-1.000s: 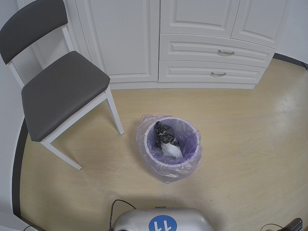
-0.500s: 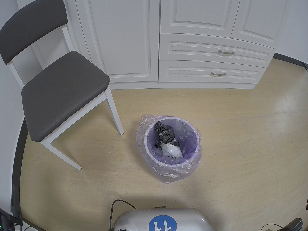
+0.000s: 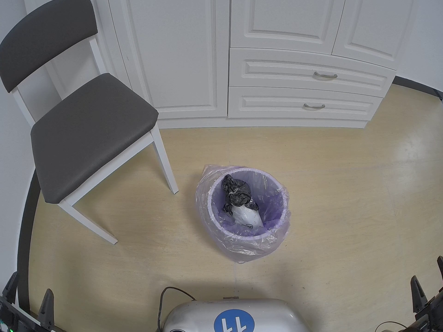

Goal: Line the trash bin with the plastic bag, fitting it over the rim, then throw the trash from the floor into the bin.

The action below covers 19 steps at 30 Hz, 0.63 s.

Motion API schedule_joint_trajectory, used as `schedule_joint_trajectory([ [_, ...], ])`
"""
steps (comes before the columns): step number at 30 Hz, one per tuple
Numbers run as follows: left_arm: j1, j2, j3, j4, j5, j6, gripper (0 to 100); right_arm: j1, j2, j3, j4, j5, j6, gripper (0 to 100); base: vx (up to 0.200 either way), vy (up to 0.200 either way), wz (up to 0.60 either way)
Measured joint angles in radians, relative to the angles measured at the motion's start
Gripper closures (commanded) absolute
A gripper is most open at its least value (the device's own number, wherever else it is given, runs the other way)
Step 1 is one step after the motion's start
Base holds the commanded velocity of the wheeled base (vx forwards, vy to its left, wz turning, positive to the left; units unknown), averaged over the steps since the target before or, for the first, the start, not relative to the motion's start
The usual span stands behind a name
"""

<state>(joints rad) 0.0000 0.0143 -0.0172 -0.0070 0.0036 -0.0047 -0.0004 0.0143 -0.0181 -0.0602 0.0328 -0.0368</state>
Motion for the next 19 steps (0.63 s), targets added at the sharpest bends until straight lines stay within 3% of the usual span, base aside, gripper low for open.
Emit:
schedule_joint_trajectory([
  [4,0.0,0.0,0.0,0.002,0.0,0.002,0,-0.001,0.0,0.001,0.058,0.002,0.001,0,0.0,0.0,0.0],
  [19,0.0,0.0,0.0,0.003,0.003,0.002,0,0.0,0.0,0.001,0.056,-0.04,0.05,0,0.0,0.0,0.0],
])
